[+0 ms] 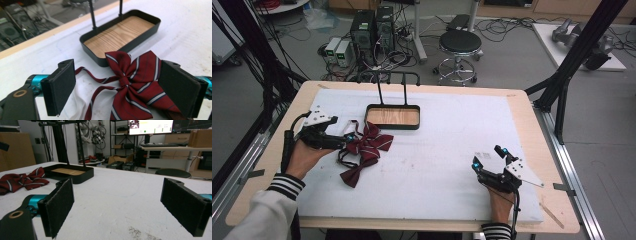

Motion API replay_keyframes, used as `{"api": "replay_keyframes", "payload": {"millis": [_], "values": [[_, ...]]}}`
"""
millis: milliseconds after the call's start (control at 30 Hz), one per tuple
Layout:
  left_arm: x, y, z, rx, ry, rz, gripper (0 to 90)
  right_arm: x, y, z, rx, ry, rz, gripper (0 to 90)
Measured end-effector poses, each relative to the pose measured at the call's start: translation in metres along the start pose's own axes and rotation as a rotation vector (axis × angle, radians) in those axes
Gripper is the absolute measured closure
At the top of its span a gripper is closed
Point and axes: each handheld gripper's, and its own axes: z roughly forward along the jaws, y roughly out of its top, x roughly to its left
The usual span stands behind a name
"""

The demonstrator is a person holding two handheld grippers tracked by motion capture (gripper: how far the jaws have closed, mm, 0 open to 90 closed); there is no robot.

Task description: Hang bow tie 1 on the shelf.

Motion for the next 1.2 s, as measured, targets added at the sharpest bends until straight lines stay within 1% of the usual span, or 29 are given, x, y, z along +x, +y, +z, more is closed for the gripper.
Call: {"api": "replay_keyframes", "payload": {"millis": [67,100,133,167,233,300,333,367,433,500,533,600,633,667,700,733,767,800,833,867,900,933,967,1033,1133,1200], "values": [[0.000,0.004,0.006,0.043,-0.012,0.018,15.1,0.000,0.000,0.000,0.000,0.000,0.002,10.9],[0.001,0.005,0.010,0.075,-0.021,0.022,15.1,0.000,0.000,0.000,0.000,0.001,0.002,10.9],[0.000,0.007,0.017,0.126,-0.033,0.014,15.0,0.000,0.000,0.000,-0.001,0.000,0.002,10.9],[0.000,0.007,0.017,0.126,-0.033,0.014,15.0,0.000,0.000,0.000,-0.001,0.000,0.002,10.9],[-0.001,0.007,0.024,0.159,-0.051,0.018,15.0,0.000,0.000,0.000,-0.002,0.000,-0.001,10.9],[-0.003,0.008,0.030,0.197,-0.056,0.038,15.0,0.000,0.000,0.000,-0.003,0.001,-0.001,10.9],[-0.005,0.010,0.035,0.224,-0.059,0.046,15.0,0.000,0.000,0.000,-0.002,0.001,-0.003,10.9],[-0.005,0.010,0.035,0.224,-0.059,0.046,15.0,0.000,0.000,0.000,-0.002,0.001,-0.002,10.9],[-0.007,0.012,0.040,0.247,-0.059,0.044,15.0,0.000,0.000,0.000,-0.003,0.001,-0.001,10.9],[-0.008,0.014,0.045,0.276,-0.060,0.047,15.2,0.000,0.000,0.000,-0.004,0.001,-0.002,10.9],[-0.009,0.016,0.050,0.299,-0.071,0.044,15.7,0.000,0.000,0.000,-0.004,0.002,-0.002,10.9],[-0.010,0.017,0.052,0.309,-0.075,0.043,16.7,0.000,0.000,0.000,-0.004,0.001,-0.001,10.9],[-0.010,0.017,0.055,0.322,-0.080,0.043,17.6,0.000,0.000,0.000,-0.004,0.002,-0.001,10.9],[-0.010,0.018,0.059,0.350,-0.082,0.033,18.7,0.000,0.000,0.000,-0.005,0.002,0.001,10.9],[-0.010,0.018,0.059,0.350,-0.082,0.033,19.2,0.000,0.000,0.000,-0.005,0.002,-0.001,10.9],[-0.009,0.018,0.061,0.366,-0.081,0.025,19.9,0.000,0.000,0.000,-0.008,0.002,-0.004,10.9],[-0.009,0.018,0.066,0.399,-0.089,0.021,21.3,-0.001,0.000,0.000,-0.009,0.001,-0.006,10.9],[-0.009,0.018,0.068,0.414,-0.087,0.018,22.2,0.000,0.000,0.000,-0.008,0.001,-0.004,10.9],[-0.009,0.018,0.068,0.414,-0.087,0.018,22.4,-0.001,0.000,0.000,-0.007,0.002,-0.004,10.9],[-0.009,0.019,0.072,0.439,-0.089,0.016,23.2,-0.001,0.000,0.000,-0.007,0.004,-0.002,10.9],[-0.009,0.019,0.072,0.439,-0.089,0.016,23.6,-0.001,0.000,0.000,-0.007,0.004,-0.002,10.9],[-0.010,0.018,0.076,0.465,-0.088,0.010,23.6,-0.001,0.000,0.000,-0.009,0.003,-0.005,10.9],[-0.010,0.018,0.076,0.465,-0.088,0.010,23.9,-0.001,0.000,0.000,-0.009,0.003,-0.005,10.9],[-0.010,0.018,0.080,0.485,-0.089,0.006,24.8,-0.001,0.000,0.000,-0.008,0.002,-0.004,10.9],[-0.009,0.019,0.084,0.499,-0.083,0.002,26.1,-0.001,0.000,0.000,-0.009,0.002,-0.004,10.9],[-0.007,0.018,0.087,0.519,-0.084,-0.014,26.5,-0.001,0.000,-0.001,-0.009,0.003,-0.003,10.9]]}}
